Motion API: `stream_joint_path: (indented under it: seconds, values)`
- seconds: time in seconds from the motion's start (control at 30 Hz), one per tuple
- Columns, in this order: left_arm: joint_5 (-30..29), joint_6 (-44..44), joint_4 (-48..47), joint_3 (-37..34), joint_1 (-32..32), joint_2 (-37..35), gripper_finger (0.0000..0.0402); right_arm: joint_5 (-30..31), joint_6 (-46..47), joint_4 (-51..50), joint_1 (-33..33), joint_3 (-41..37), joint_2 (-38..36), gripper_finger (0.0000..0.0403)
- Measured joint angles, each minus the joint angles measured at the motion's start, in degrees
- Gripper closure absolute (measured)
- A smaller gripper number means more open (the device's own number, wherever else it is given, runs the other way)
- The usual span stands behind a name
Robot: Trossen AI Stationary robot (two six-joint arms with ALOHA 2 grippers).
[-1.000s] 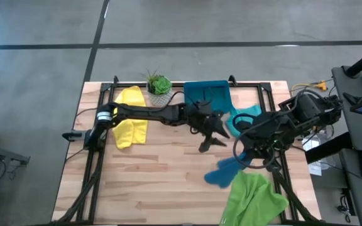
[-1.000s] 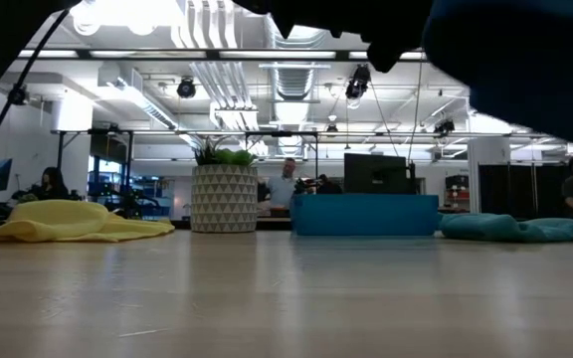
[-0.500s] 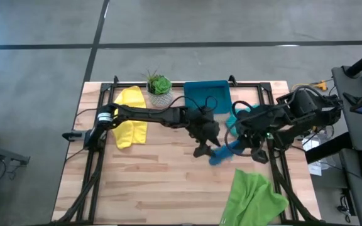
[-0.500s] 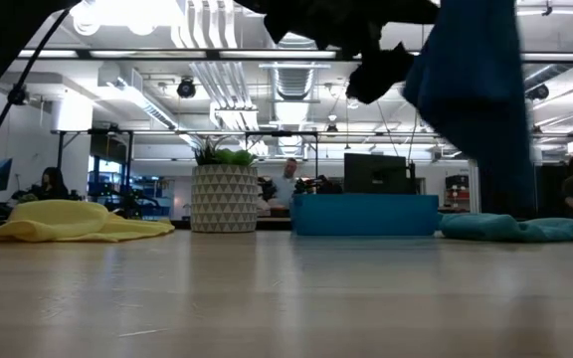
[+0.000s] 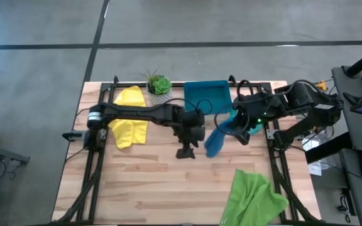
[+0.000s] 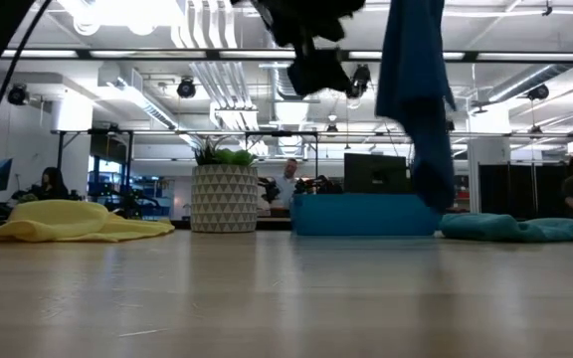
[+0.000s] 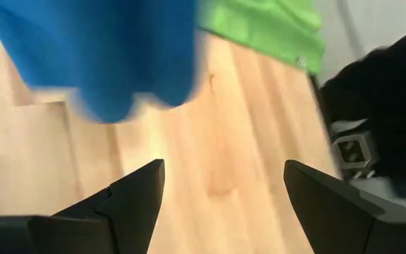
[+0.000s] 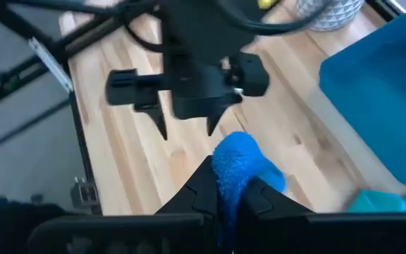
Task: Fold microfiber towels
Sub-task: Fold the dark blue microfiber towel into the dark blue bin
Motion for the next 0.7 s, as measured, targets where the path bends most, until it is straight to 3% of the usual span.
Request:
stream_joint_path:
  seconds: [0.1, 0.37, 0.57, 0.7]
  values:
    - [-10.6, 3.9, 0.7, -0.1, -2.4, -2.9, 0.0123, 2.9, 4.3, 3.0, -0.2, 0.0, 0.0, 0.0394]
    - [-52.2, 17.3, 9.5, -0.2, -10.9, -4.5, 0.0123, 9.2, 13.4, 15.3, -1.8, 0.0, 0.0, 0.0394]
    - [-73.1, 12.1, 12.3, -0.8, -12.5, -3.4, 0.0123, 9.8, 15.6, 26.0, -2.4, 0.0, 0.0, 0.0394]
    - [-80.9, 10.2, 13.7, -3.9, -12.5, -5.2, 0.0123, 9.7, 16.0, 30.7, -2.9, 0.0, -0.4, 0.0394]
